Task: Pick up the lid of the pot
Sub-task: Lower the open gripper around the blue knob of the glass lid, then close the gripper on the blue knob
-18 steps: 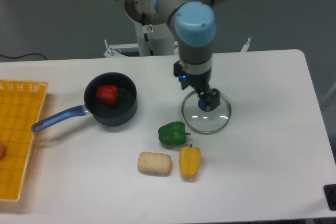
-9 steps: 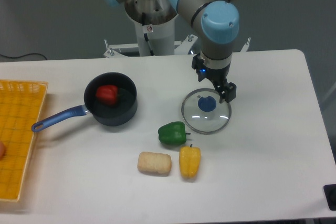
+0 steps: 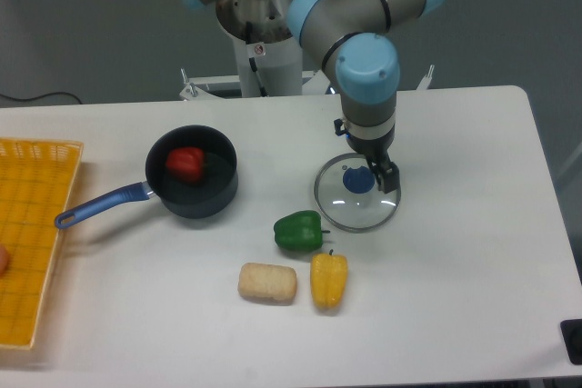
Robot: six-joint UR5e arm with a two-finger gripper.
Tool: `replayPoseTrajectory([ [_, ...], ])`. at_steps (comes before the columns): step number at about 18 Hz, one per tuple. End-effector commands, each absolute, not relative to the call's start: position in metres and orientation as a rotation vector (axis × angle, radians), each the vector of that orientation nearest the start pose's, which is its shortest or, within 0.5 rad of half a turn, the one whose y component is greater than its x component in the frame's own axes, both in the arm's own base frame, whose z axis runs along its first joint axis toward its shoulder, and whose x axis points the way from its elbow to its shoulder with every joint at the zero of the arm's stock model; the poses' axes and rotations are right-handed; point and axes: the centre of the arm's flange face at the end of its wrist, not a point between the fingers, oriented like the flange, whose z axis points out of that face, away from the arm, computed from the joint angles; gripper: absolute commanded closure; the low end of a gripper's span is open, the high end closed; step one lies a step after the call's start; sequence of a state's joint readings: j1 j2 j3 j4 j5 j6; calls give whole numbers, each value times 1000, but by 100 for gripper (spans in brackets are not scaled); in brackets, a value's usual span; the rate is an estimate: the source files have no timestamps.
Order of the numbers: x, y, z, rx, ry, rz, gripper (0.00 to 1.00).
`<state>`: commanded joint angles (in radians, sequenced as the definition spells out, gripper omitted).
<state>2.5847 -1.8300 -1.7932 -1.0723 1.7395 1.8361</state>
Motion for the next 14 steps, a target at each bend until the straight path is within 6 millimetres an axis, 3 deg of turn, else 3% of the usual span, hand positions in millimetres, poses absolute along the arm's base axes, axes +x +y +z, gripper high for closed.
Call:
replayPoseTrajectory([
  [4,-420,393,263,-3002,1381,85,0],
  [14,-416,373,240,-2986,1389,36,0],
])
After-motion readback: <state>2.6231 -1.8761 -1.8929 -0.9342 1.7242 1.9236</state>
